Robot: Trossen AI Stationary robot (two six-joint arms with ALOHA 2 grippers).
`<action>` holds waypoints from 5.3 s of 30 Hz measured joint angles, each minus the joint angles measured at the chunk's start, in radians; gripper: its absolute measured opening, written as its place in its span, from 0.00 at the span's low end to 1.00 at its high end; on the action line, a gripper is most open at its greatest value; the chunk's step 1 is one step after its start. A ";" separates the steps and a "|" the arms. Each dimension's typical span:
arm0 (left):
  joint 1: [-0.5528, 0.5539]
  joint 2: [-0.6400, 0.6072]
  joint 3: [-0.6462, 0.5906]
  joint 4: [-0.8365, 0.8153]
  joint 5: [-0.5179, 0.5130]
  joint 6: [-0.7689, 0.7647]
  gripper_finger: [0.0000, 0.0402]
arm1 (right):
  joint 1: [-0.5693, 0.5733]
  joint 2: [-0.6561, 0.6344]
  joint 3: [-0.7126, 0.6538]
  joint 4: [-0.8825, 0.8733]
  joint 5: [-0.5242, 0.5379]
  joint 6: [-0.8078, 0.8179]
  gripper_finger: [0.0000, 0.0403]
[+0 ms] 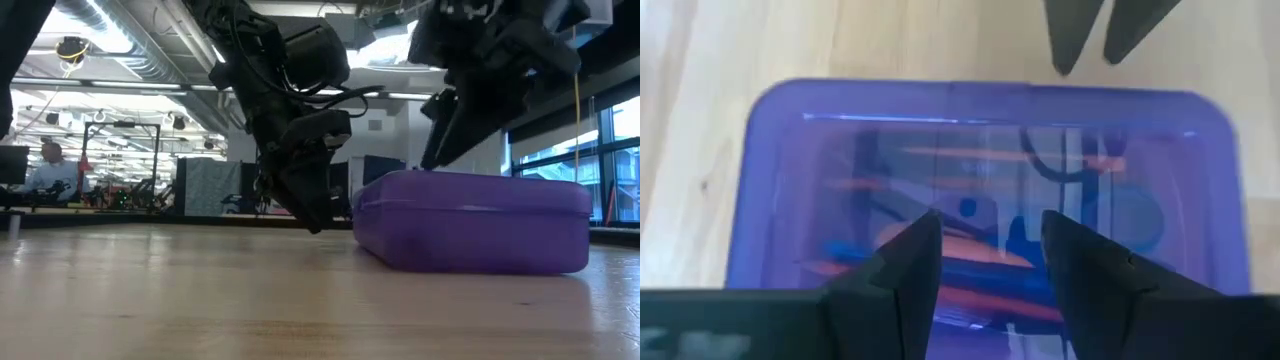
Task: Pick & place school supplies into a supply box
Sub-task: Close the supply box, then return to Home Position
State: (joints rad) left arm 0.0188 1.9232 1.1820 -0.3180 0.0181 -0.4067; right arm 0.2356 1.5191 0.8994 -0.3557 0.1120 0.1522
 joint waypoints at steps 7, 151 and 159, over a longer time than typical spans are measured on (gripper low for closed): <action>0.005 0.000 0.000 -0.006 0.000 0.028 0.39 | -0.003 0.110 0.021 -0.002 0.003 0.027 0.44; 0.375 -1.912 -1.170 0.329 -0.073 0.158 0.39 | 0.041 -1.515 -0.842 0.259 0.174 0.078 0.44; 0.375 -1.912 -1.170 0.329 -0.073 0.158 0.39 | 0.041 -1.515 -0.842 0.259 0.174 0.076 0.44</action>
State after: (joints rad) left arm 0.3943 0.0109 0.0116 0.0109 -0.0551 -0.2489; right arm 0.2768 0.0040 0.0578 -0.0967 0.2863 0.2283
